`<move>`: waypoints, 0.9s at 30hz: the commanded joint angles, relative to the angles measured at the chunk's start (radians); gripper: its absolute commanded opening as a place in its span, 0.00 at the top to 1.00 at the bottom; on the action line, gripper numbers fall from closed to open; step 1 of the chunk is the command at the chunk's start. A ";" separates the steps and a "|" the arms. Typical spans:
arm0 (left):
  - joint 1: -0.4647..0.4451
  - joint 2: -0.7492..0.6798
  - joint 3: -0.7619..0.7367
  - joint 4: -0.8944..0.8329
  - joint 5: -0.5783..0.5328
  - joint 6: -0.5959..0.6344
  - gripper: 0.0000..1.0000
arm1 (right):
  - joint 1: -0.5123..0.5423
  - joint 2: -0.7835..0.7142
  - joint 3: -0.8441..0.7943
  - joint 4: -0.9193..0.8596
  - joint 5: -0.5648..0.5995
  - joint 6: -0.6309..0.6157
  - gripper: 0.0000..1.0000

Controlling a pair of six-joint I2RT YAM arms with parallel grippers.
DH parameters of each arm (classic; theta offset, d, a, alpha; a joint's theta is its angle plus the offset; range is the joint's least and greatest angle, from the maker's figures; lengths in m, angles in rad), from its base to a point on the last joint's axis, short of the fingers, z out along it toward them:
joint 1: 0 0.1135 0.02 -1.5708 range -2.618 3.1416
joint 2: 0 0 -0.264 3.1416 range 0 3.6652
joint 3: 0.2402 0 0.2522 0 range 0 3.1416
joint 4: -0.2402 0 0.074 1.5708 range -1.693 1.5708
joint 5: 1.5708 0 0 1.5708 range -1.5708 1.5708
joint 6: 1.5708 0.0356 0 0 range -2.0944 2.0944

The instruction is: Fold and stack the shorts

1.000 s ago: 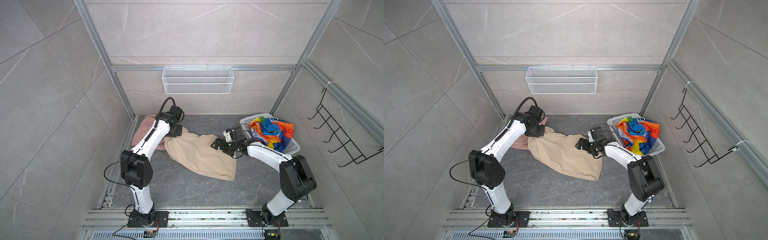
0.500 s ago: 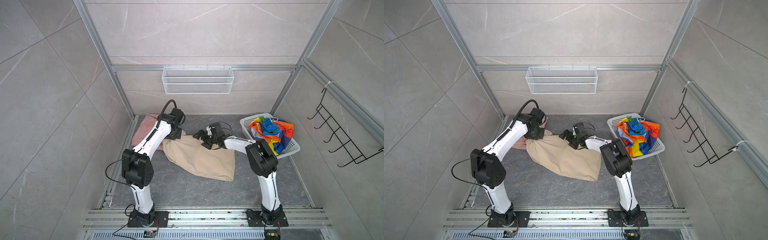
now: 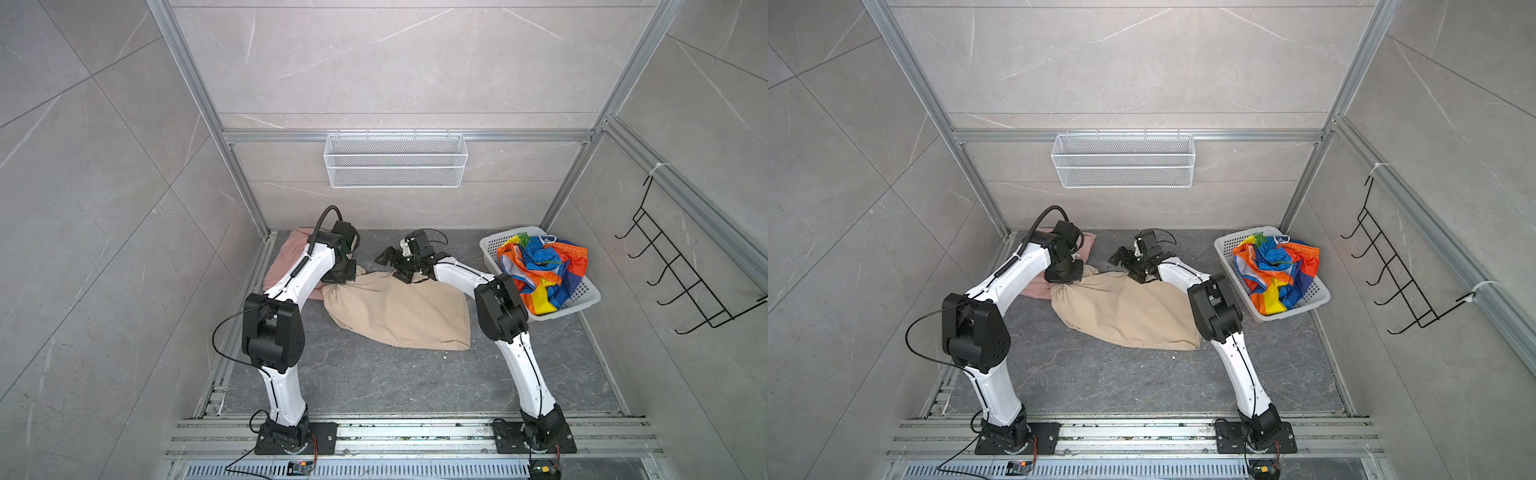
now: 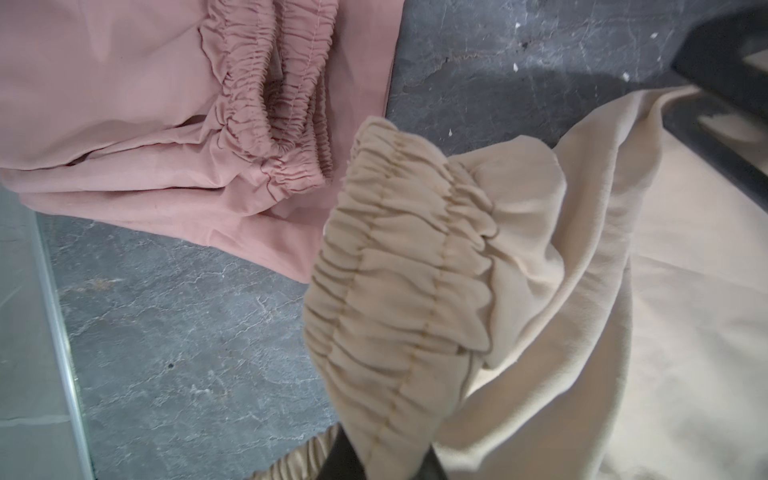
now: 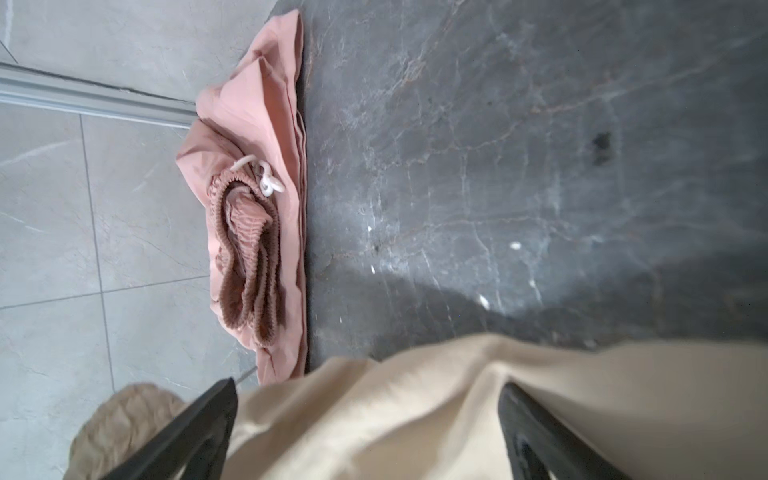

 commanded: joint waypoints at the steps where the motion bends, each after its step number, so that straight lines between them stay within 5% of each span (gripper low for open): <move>1: -0.006 -0.012 0.007 0.016 0.051 -0.015 1.00 | 0.008 -0.207 -0.116 -0.057 0.018 -0.053 0.01; 7: -0.002 -0.010 0.007 0.029 0.090 -0.023 1.00 | 0.095 -0.504 -0.562 0.117 0.086 0.048 0.01; 12: 0.004 -0.007 0.002 0.040 0.104 -0.027 1.00 | 0.215 -0.608 -0.789 0.242 0.162 0.138 0.01; 19: 0.007 -0.012 -0.003 0.045 0.115 -0.029 1.00 | 0.348 -0.538 -0.858 0.309 0.193 0.190 0.01; 27: 0.016 -0.012 -0.019 0.063 0.124 -0.019 1.00 | 0.356 -0.463 -0.915 0.398 0.174 0.211 0.01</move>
